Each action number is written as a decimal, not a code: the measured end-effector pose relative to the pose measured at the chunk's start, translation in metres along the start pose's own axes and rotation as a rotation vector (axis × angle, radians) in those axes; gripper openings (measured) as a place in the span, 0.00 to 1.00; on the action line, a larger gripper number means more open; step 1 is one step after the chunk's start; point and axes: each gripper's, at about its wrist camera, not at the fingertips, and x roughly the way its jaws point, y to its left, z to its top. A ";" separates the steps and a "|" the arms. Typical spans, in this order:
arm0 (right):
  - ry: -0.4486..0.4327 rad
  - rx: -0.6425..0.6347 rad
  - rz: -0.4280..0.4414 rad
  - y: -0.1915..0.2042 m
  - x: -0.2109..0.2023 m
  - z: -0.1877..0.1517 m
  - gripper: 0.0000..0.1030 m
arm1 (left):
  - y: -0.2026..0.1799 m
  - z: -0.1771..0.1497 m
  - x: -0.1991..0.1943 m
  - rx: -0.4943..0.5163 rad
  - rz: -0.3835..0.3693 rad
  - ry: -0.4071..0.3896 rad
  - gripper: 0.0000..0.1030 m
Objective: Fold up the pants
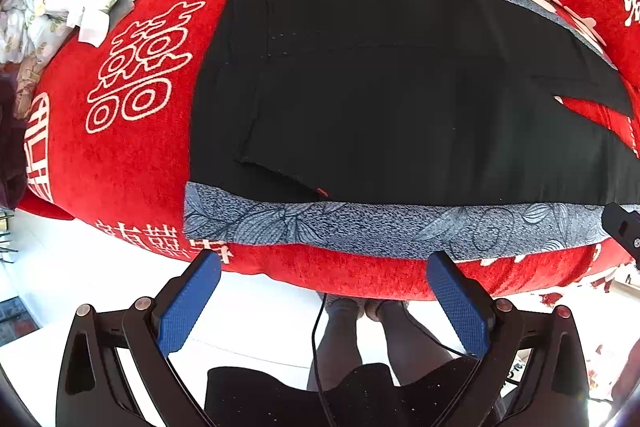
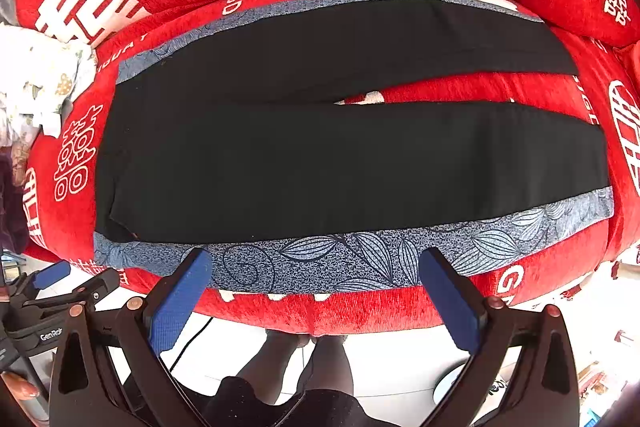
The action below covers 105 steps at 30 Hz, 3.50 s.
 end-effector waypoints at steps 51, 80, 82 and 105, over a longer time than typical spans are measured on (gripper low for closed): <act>0.035 -0.029 -0.052 -0.007 0.014 0.000 1.00 | -0.007 0.008 -0.002 0.006 0.012 -0.072 1.00; 0.073 0.157 0.551 -0.019 0.052 -0.009 0.68 | 0.030 0.004 0.013 -0.097 -0.194 -0.103 1.00; 0.146 0.204 0.659 -0.019 0.078 -0.024 0.49 | 0.037 0.003 0.019 -0.095 -0.245 -0.108 1.00; 0.091 0.173 0.976 0.012 0.102 -0.021 0.57 | 0.093 -0.001 0.103 -0.432 -0.714 -0.113 0.93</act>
